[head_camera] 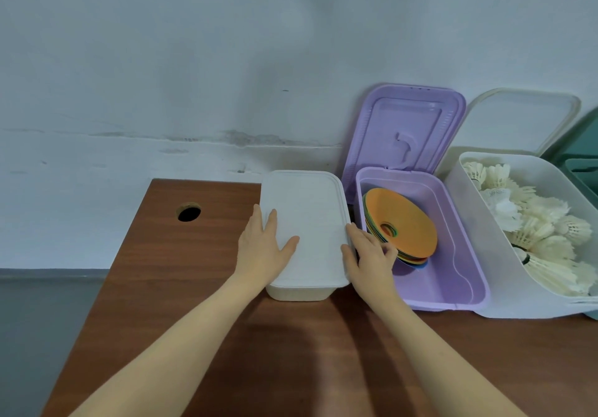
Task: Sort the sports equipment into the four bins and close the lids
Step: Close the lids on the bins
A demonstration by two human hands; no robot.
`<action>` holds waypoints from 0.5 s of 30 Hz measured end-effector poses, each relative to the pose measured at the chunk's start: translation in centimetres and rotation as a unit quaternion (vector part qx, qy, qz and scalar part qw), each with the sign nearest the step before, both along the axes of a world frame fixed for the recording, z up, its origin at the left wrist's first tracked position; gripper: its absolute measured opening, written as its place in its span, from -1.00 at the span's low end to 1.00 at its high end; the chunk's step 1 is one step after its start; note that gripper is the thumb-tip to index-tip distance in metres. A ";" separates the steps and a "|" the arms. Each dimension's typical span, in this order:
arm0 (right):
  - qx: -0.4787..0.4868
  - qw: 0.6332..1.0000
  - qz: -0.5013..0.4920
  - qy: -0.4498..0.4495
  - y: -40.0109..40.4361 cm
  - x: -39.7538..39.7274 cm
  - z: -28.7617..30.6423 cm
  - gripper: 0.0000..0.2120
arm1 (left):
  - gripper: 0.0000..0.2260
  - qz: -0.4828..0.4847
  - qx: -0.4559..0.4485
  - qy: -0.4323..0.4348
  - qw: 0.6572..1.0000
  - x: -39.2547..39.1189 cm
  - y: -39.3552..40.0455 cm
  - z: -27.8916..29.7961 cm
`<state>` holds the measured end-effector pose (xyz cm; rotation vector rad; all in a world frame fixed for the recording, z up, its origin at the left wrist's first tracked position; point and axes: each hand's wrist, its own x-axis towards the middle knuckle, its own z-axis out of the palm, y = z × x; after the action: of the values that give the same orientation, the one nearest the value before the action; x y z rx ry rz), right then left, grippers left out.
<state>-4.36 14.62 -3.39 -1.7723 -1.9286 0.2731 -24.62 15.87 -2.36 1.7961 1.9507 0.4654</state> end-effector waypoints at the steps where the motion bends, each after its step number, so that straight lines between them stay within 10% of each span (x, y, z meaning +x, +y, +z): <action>1: 0.000 1.000 0.000 -0.006 0.0 0.0 0.0 -0.68 | -0.32 0.002 0.003 0.022 1.000 0.0 -0.1 -0.1; 15: -0.015 0.991 0.028 -0.129 2.8 -0.2 0.9 -0.53 | -0.30 0.006 -0.019 0.150 0.988 -0.2 0.4 0.0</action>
<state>-4.54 17.40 -2.47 -1.8514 -2.1655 0.0951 -24.84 16.26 -2.35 1.9216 2.1529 0.1669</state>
